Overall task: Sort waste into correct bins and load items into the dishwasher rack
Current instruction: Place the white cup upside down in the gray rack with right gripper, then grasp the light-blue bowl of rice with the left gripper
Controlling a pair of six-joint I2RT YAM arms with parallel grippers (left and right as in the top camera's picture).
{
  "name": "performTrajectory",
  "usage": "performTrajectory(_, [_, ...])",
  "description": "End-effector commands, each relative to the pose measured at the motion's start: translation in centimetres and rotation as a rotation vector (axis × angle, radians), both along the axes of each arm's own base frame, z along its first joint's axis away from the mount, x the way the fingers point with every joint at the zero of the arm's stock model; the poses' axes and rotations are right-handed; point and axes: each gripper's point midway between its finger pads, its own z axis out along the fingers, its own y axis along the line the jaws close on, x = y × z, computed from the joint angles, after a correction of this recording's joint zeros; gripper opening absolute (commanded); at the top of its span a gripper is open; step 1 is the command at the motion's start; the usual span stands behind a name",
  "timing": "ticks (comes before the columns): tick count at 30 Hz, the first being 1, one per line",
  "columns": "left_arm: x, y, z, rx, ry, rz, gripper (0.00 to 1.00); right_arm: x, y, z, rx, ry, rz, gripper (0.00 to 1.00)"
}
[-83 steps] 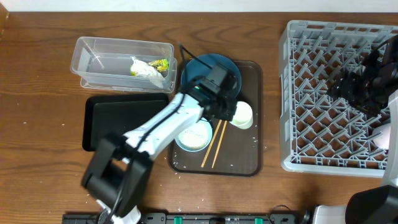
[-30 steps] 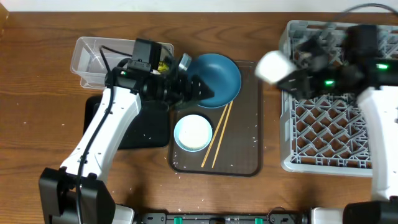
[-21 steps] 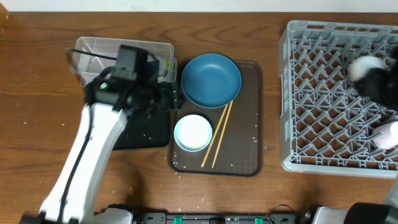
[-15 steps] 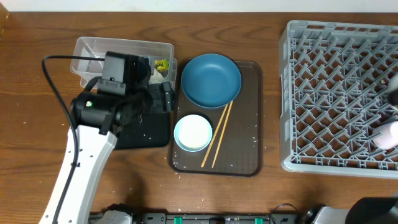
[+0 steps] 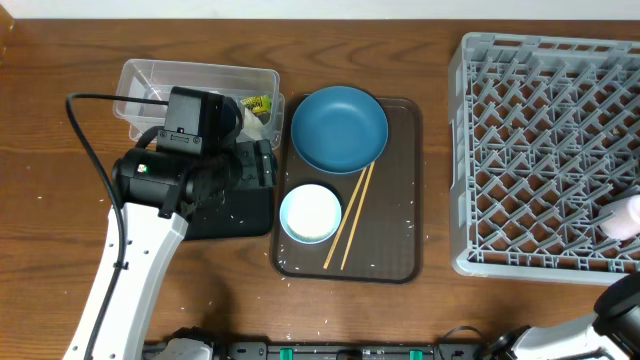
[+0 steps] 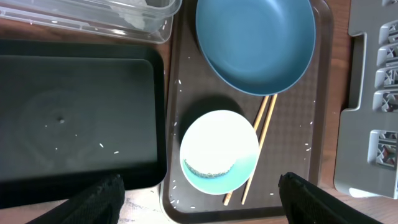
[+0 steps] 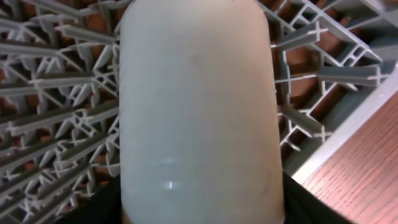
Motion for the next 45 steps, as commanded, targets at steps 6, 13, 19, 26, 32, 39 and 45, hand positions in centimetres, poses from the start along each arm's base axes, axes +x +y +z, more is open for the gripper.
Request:
performTrajectory(6, [0.1,0.3,0.2,0.022,-0.012,-0.007,0.82,2.4,-0.2,1.1,0.026,-0.125,0.016,0.99])
performTrajectory(13, [0.1,0.3,0.1,0.023,-0.009,-0.008,0.86,3.7,1.5,4.5,0.065,-0.227,0.073,0.99])
performTrajectory(19, [0.1,0.3,-0.1,0.024,-0.001,-0.008,0.92,5.5,8.2,6.7,0.133,-0.265,0.309,0.99])
performTrajectory(26, [-0.4,-0.4,-2.0,0.032,0.074,-0.036,0.92,7.0,18.1,5.7,0.200,-0.155,0.632,0.99])
performTrajectory(32, [-0.6,-3.1,-4.2,0.043,0.122,-0.120,0.91,8.3,26.0,4.9,0.199,-0.110,0.876,0.99])
performTrajectory(39, [-1.1,-6.6,-7.2,0.073,0.196,-0.228,0.87,8.3,28.7,4.1,0.071,0.006,0.862,0.99])
performTrajectory(45, [-2.3,-10.5,-11.1,0.118,0.279,-0.344,0.74,7.9,29.3,4.0,0.064,0.031,0.876,0.99])
